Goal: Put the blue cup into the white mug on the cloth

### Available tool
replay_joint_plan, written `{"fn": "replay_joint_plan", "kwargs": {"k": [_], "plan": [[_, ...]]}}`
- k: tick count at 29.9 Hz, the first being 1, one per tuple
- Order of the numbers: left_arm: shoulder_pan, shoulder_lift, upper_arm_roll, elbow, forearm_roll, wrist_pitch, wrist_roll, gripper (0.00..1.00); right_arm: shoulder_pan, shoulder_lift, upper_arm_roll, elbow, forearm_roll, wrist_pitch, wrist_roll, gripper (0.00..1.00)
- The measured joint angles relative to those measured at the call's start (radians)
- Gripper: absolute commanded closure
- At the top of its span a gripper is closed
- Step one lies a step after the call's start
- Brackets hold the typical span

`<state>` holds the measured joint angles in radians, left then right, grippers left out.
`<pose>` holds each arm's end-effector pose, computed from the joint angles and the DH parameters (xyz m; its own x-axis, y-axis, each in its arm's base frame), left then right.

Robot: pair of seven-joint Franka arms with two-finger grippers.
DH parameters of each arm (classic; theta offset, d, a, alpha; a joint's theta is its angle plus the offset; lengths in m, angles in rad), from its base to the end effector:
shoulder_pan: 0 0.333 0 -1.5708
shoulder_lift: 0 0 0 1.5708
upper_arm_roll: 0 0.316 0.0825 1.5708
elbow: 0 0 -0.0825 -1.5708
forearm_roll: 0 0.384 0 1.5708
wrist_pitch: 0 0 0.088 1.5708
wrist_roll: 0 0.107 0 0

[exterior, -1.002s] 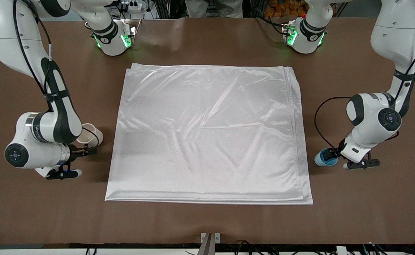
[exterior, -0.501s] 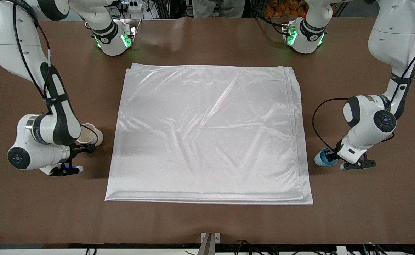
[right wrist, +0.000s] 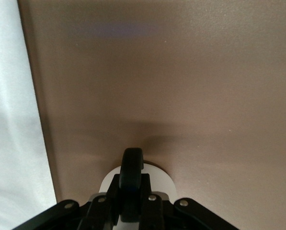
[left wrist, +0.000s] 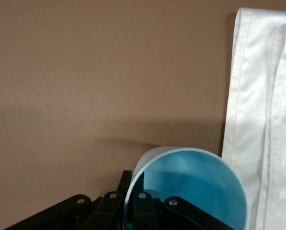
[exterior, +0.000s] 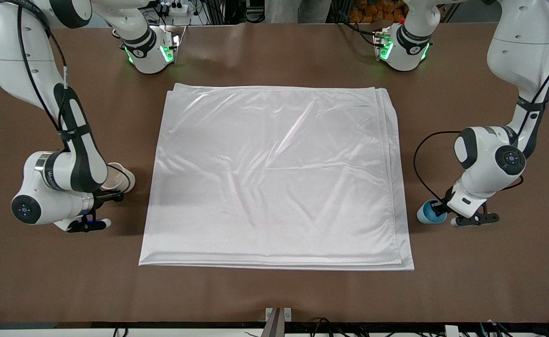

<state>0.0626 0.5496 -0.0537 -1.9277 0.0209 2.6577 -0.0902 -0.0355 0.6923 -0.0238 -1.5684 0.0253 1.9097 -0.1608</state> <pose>0.6429 0.0070 0.2189 0.9796 0.0931 0.1783 0.0889 -0.9955 0.0313 0.6588 -0.0355 0.2122 0.9360 0.0964 -0.3385 0.0810 -0.9949 -0.0593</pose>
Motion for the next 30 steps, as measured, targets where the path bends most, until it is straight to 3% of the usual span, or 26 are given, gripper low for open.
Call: {"fn": "replay_joint_plan", "kwargs": {"k": [13, 30], "plan": [[-0.014, -0.033, -0.002, 0.013, 0.000, -0.003, 0.022, 1.00, 0.032, -0.010, 0.006, 0.048, 0.074, -0.065, 0.025, 1.00], [-0.076, -0.183, -0.036, 0.047, 0.000, -0.198, 0.027, 1.00, 0.211, -0.021, 0.012, 0.113, 0.159, -0.122, 0.390, 1.00]]}}
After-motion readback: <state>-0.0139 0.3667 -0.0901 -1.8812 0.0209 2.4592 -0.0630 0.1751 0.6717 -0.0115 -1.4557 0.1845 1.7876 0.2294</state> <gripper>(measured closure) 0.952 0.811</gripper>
